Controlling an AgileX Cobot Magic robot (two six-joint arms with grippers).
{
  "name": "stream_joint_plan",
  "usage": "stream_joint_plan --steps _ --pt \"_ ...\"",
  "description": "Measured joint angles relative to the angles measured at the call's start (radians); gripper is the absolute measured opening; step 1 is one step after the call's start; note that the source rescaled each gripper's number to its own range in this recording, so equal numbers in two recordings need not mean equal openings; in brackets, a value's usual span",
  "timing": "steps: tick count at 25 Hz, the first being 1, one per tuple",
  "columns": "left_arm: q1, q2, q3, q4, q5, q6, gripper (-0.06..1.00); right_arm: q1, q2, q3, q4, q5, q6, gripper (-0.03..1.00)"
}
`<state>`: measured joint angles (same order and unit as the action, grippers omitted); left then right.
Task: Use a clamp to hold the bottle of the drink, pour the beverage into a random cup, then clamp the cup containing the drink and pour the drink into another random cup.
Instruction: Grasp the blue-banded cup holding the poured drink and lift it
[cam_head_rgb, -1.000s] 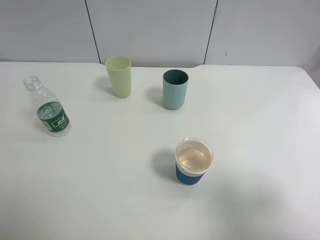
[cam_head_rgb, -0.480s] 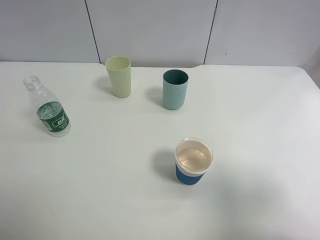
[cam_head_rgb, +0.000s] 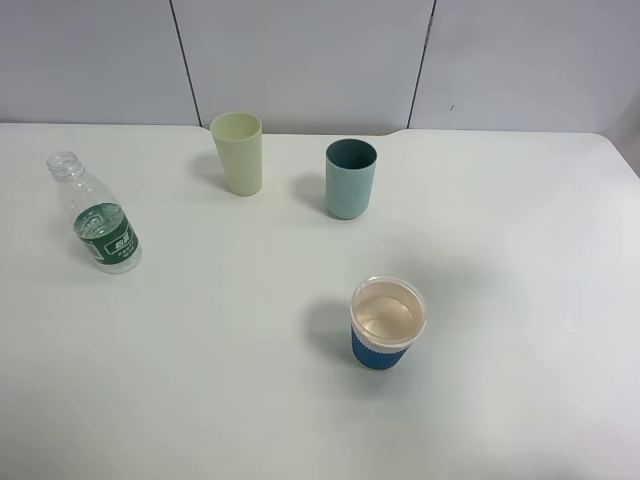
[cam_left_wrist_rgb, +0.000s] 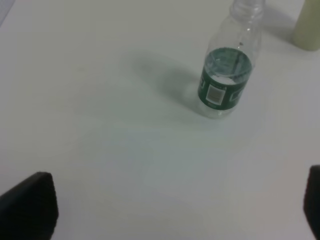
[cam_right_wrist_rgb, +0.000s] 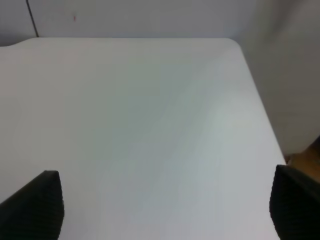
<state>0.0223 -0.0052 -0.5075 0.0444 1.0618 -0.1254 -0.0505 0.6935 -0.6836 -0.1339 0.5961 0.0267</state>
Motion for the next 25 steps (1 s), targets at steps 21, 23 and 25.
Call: stream_joint_plan --steps 21,23,25 --pt "0.000 0.000 0.000 0.000 0.000 0.000 1.00 0.367 0.599 0.009 -0.606 -0.266 0.502 0.48" --pt "0.000 0.000 0.000 0.000 0.000 -0.002 1.00 0.373 0.604 0.045 -0.689 -0.349 0.596 0.48" --pt "0.000 0.000 0.000 0.000 0.000 -0.002 1.00 0.374 0.604 0.087 -0.764 -0.434 0.676 0.48"
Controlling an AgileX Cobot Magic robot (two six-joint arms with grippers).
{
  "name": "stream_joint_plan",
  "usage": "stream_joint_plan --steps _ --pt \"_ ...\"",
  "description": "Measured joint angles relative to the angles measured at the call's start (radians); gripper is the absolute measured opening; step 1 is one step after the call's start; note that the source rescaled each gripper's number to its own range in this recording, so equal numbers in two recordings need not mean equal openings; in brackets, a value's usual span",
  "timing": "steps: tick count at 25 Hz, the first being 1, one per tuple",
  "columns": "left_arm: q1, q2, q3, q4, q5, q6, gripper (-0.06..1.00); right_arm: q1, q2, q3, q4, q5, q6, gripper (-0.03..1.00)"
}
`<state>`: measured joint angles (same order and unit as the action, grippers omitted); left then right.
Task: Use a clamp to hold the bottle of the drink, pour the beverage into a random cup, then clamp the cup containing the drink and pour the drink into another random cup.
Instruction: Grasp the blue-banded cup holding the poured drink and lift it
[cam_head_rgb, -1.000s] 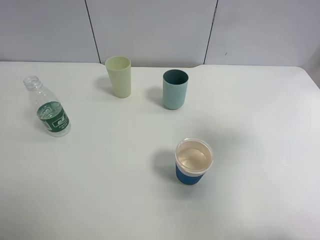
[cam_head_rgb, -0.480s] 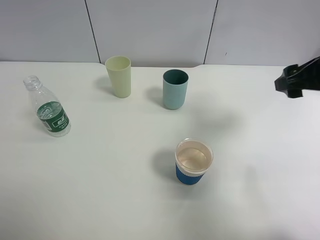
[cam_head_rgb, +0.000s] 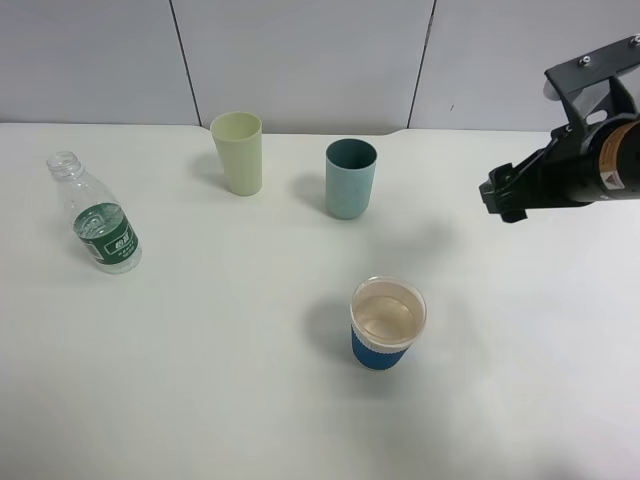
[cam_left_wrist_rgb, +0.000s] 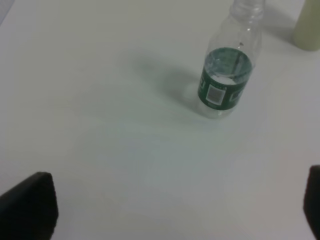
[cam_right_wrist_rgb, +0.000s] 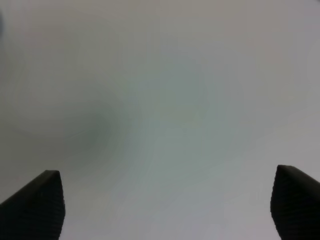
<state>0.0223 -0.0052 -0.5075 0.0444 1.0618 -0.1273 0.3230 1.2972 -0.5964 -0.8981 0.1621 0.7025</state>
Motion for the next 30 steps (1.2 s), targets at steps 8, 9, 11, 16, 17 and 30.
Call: stream_joint_plan --steps 8,9,11,16,17,30 --pt "0.000 0.000 0.000 0.000 0.000 0.000 1.00 0.000 0.001 0.079 -0.082 -0.213 0.081 0.48" --pt "0.000 0.000 0.000 0.000 0.000 0.000 1.00 0.000 0.001 0.081 -0.082 -0.238 0.081 0.48" --pt "0.000 0.000 0.000 0.000 0.000 0.000 1.00 0.000 0.001 0.083 -0.082 -0.280 0.083 0.48" --pt "0.000 0.000 0.000 0.000 0.000 0.000 1.00 0.000 0.001 0.085 -0.091 -0.349 0.088 0.48" --pt "0.000 0.000 0.000 0.000 0.000 0.000 1.00 0.000 0.001 0.085 -0.099 -0.356 0.088 0.48" --pt "0.000 0.000 0.000 0.000 0.000 0.000 1.00 0.000 0.001 0.085 -0.555 -0.620 0.351 0.48"
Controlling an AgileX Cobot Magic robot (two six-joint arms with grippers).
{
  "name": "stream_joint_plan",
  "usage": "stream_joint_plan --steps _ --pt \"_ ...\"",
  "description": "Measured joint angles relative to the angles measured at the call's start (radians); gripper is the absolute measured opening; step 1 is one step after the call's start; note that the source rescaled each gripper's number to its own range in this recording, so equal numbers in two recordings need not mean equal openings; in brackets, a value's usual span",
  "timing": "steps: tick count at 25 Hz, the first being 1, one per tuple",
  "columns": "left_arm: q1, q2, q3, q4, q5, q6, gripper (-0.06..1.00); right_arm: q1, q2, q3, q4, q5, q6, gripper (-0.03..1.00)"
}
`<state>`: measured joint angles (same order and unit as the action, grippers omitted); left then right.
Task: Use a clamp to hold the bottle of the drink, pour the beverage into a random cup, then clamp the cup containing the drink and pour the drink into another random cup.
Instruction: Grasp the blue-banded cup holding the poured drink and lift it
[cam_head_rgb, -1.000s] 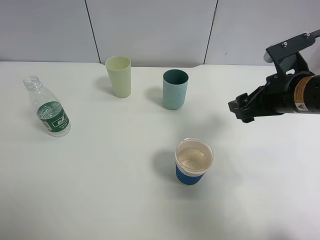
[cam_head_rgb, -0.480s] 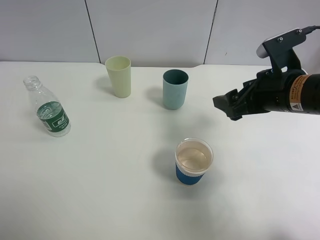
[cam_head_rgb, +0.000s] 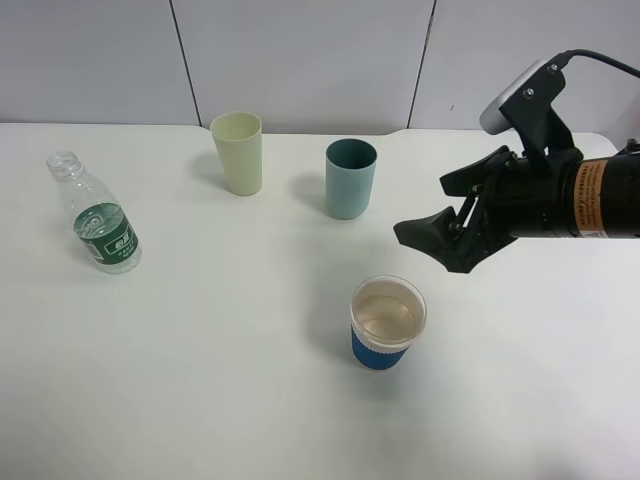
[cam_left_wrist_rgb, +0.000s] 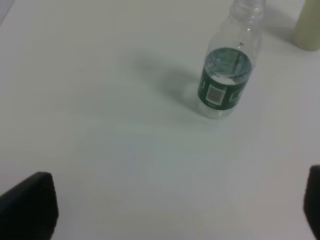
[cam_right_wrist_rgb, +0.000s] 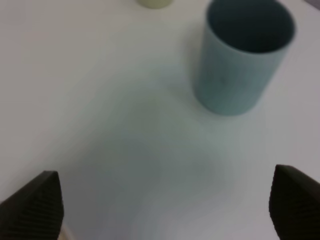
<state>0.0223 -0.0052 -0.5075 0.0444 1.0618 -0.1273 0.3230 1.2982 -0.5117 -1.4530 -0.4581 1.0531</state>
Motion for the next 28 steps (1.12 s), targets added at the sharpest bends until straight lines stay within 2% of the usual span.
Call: stream_joint_plan --steps 7,10,13,22,25,28 --pt "0.000 0.000 0.000 0.000 0.000 0.000 1.00 0.000 0.000 0.000 -0.033 -0.183 0.015 0.48" --pt "0.000 0.000 0.000 0.000 0.000 0.000 1.00 0.000 0.000 0.000 -0.078 -0.239 0.017 0.48" --pt "0.000 0.000 0.000 0.000 0.000 0.000 1.00 0.000 0.000 0.000 -0.127 -0.258 0.039 0.48" --pt "0.000 0.000 0.000 0.000 0.000 0.000 1.00 0.000 0.000 0.000 -0.143 -0.288 0.086 0.48" --pt "0.000 0.000 0.000 0.000 -0.001 0.000 1.00 0.000 0.000 0.000 -0.113 -0.289 0.097 0.56" --pt "0.000 0.000 0.000 0.000 -0.001 0.000 1.00 0.000 0.000 0.000 -0.026 -0.294 0.076 0.67"
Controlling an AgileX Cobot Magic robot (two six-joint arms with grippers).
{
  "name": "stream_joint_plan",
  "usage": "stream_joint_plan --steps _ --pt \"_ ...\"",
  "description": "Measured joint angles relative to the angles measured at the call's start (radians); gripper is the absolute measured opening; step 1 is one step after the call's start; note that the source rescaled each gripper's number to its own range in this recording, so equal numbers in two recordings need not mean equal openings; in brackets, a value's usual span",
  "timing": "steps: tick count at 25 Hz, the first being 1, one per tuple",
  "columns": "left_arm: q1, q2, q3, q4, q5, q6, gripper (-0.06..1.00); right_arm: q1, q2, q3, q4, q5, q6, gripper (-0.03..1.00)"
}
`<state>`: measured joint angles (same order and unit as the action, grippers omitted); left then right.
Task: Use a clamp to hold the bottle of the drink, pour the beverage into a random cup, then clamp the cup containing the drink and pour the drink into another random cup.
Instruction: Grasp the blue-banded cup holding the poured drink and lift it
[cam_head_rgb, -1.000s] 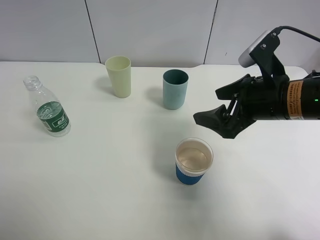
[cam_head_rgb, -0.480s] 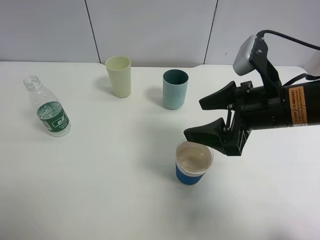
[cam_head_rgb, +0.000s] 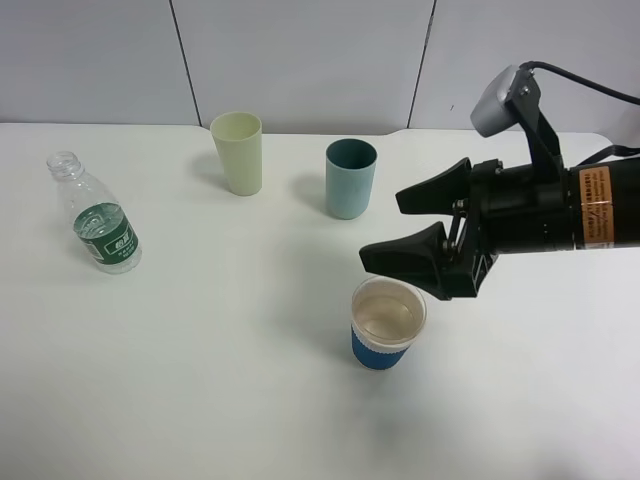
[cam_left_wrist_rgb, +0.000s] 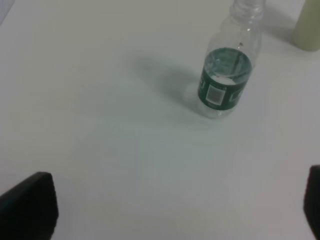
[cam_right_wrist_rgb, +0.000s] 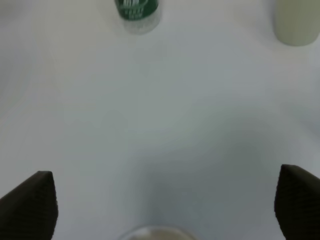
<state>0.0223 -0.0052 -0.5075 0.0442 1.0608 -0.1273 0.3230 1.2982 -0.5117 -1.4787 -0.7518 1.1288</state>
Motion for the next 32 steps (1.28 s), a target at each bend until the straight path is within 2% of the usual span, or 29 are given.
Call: stream_joint_plan --steps 4,9,13,16,19,24,29,32 --pt "0.000 0.000 0.000 0.000 0.000 0.000 1.00 0.000 0.000 0.000 0.066 -0.001 -0.034 0.71" --pt "0.000 0.000 0.000 0.000 0.000 0.000 1.00 0.000 0.000 0.000 0.131 0.000 -0.095 0.71" --pt "0.000 0.000 0.000 0.000 0.000 0.000 1.00 0.000 0.000 0.000 0.345 0.022 -0.213 0.71" --pt "0.000 0.000 0.000 0.000 0.000 0.000 1.00 0.000 0.000 0.000 0.547 0.106 -0.300 0.71" --pt "0.000 0.000 0.000 0.000 0.000 0.000 1.00 0.000 0.000 0.000 0.735 0.221 -0.459 0.71" --pt "0.000 0.000 0.000 0.000 0.000 0.000 1.00 0.018 0.000 0.000 1.043 0.305 -0.790 0.71" --pt "0.000 0.000 0.000 0.000 0.000 0.000 1.00 0.121 0.000 0.000 1.355 0.403 -1.169 0.61" --pt "0.000 0.000 0.000 0.000 0.000 0.000 1.00 0.209 0.000 0.000 1.455 0.452 -1.270 0.58"
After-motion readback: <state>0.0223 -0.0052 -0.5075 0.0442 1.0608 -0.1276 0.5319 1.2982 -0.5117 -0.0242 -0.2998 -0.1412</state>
